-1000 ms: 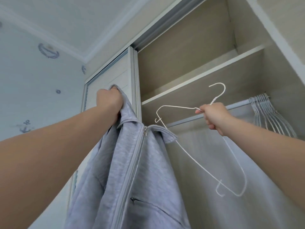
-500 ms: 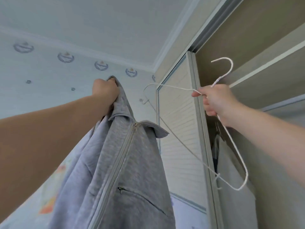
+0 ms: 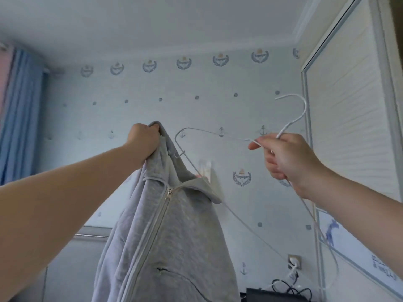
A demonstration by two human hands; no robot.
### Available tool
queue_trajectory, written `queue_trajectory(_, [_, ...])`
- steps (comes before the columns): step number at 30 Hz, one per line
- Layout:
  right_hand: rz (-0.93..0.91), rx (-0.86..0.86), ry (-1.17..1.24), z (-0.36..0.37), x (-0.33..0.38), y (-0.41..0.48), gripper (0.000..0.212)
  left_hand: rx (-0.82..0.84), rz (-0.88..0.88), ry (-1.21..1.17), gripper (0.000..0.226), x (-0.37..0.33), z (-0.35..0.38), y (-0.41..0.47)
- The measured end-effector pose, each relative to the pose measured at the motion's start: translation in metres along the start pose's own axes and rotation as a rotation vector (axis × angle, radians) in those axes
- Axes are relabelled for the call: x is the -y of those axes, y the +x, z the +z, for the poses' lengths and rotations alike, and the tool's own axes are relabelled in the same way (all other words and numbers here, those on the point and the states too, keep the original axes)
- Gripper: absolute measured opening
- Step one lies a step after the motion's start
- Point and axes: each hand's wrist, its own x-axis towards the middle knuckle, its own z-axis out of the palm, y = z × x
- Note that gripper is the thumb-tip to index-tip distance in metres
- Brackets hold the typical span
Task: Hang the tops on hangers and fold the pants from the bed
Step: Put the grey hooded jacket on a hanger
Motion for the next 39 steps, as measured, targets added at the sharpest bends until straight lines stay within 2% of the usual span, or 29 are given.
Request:
queue_trajectory(8, [0.151,0.167,0.155,0.089,-0.037,-0.084,0.031,-0.065,-0.155,0.359,0.036,0.101,-0.103,-0.039])
queue_trajectory(16, [0.338,0.295,0.318,0.195,-0.103,-0.197,0.026,0.001,-0.378,0.374,0.038,0.222,-0.207,-0.108])
queue_trajectory(22, [0.438,0.389,0.264,0.261,-0.152,-0.294,0.022,0.055,-0.528,0.408,0.039,0.32,-0.269,-0.196])
queue_trajectory(30, [0.539,0.455,0.136,0.319,-0.192,-0.392,0.022,0.106,-0.581,0.465,0.03,0.4,-0.34,-0.277])
queue_trajectory(32, [0.542,0.447,0.121,0.333,-0.191,-0.407,0.029,0.116,-0.568,0.483,0.03,0.412,-0.354,-0.284])
queue_trajectory(39, [0.596,0.461,0.05,0.364,-0.185,-0.44,0.025,0.164,-0.535,0.532,0.036,0.435,-0.394,-0.296])
